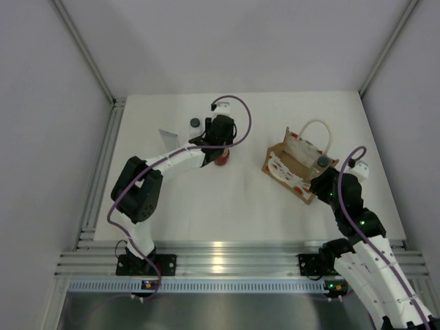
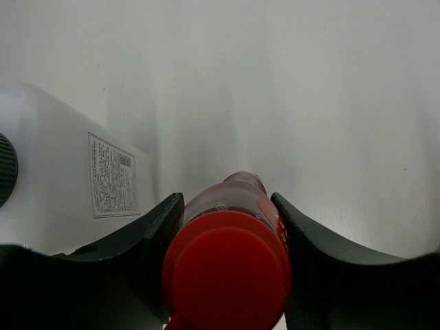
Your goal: Take the personal care products out of the canvas bag
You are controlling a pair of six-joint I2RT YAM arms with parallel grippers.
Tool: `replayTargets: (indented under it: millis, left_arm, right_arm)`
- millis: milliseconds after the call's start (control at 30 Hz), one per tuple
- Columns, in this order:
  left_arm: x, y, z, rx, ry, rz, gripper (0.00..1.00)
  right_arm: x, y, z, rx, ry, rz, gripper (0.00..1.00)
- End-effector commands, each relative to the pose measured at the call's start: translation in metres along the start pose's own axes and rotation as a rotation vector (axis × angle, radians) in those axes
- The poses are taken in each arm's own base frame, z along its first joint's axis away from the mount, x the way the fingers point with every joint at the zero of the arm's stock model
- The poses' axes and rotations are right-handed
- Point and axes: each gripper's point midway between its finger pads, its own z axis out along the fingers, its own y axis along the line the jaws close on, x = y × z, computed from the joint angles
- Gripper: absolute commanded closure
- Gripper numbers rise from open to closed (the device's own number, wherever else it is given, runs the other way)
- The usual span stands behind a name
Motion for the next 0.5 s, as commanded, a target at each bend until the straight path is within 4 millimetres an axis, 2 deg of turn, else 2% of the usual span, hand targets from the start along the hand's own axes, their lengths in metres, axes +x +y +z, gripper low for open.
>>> replayTargets:
  millis: [0, 167, 267, 400, 467]
  left_arm:
    - [-0.074, -0.020, -0.008, 0.077, -0.261, -0.160, 1.00]
    - [-0.058, -0.017, 0.000, 0.060, -0.239, -0.140, 1.00]
    - [-0.052, -0.017, 0.002, 0.065, -0.234, -0.126, 0.93]
    - [-0.046, -0.019, 0.004, 0.066, -0.223, -0.103, 0.63]
    - [-0.046, -0.020, 0.003, 0.065, -0.225, -0.098, 0.39]
  right_arm:
    - [-0.012, 0.005, -0.002, -0.020, -0.032, 0.009, 0.46]
    - [-0.012, 0.006, -0.002, -0.023, -0.030, 0.011, 0.46]
    - [-0.011, 0.006, -0.001, -0.021, -0.026, 0.012, 0.46]
    - [-0.010, 0.005, -0.001, -0.017, -0.025, 0.013, 0.45]
    - [-0.010, 0.005, -0.001, -0.016, -0.024, 0.016, 0.45]
